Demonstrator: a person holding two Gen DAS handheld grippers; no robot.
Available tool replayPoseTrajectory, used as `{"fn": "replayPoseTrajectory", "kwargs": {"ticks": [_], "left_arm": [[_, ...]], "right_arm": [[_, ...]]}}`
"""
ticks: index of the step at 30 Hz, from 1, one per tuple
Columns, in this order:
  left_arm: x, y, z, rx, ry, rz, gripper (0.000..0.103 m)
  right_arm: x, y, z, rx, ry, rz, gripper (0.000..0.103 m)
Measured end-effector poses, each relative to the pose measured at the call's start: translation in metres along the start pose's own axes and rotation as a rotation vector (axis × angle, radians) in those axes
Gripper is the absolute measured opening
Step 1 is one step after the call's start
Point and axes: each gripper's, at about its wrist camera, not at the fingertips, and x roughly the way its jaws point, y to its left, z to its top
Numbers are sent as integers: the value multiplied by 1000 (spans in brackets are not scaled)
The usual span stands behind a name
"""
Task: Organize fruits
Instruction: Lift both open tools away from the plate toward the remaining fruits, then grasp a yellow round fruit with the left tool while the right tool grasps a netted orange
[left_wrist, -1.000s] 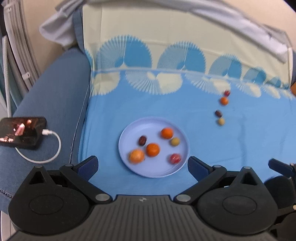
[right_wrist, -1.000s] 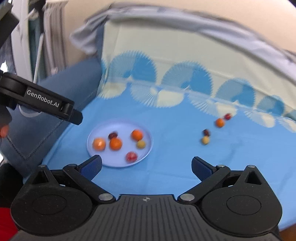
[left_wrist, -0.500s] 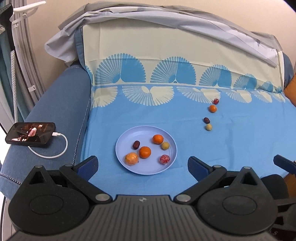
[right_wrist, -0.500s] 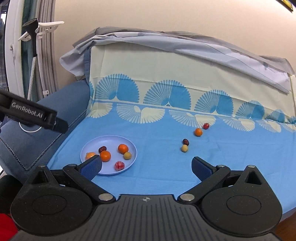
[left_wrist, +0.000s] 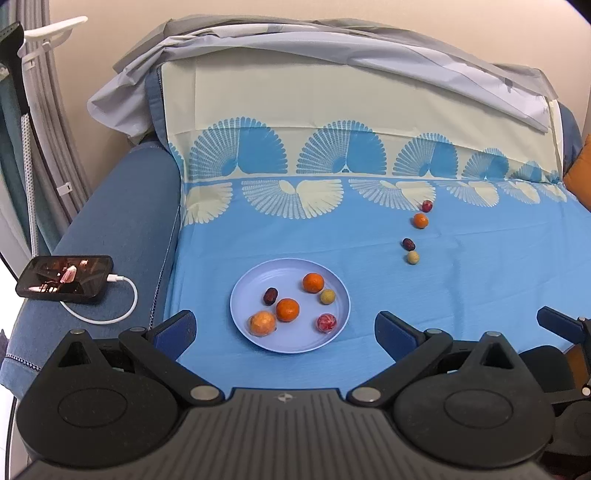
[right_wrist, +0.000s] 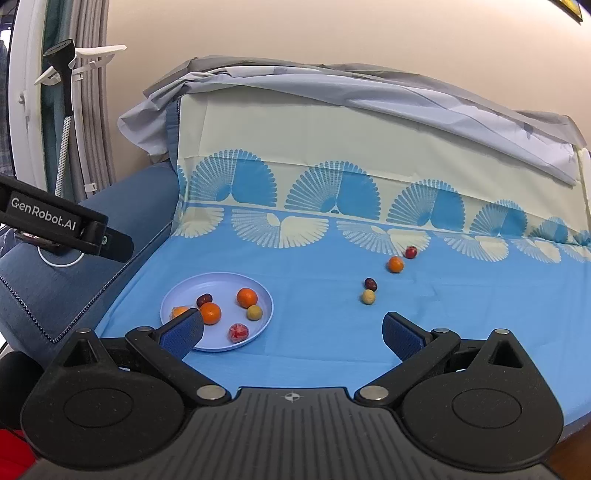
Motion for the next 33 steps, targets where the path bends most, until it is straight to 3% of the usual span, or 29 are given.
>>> {"fn": "replayPoseTrajectory", "kwargs": {"ticks": [11, 21, 26, 33], "left_arm": [[15, 0, 0, 3, 31, 5, 103], [46, -14, 11, 14, 71, -13, 103], [84, -42, 20, 68, 105, -33, 103], [156, -106, 44, 148, 164, -146, 103]], "right_arm": [[11, -10, -2, 33, 24, -12, 102], [38, -55, 4, 107, 19, -118, 102], [58, -97, 10, 152, 24, -195, 102], [102, -163, 22, 199, 51, -261, 102]]}}
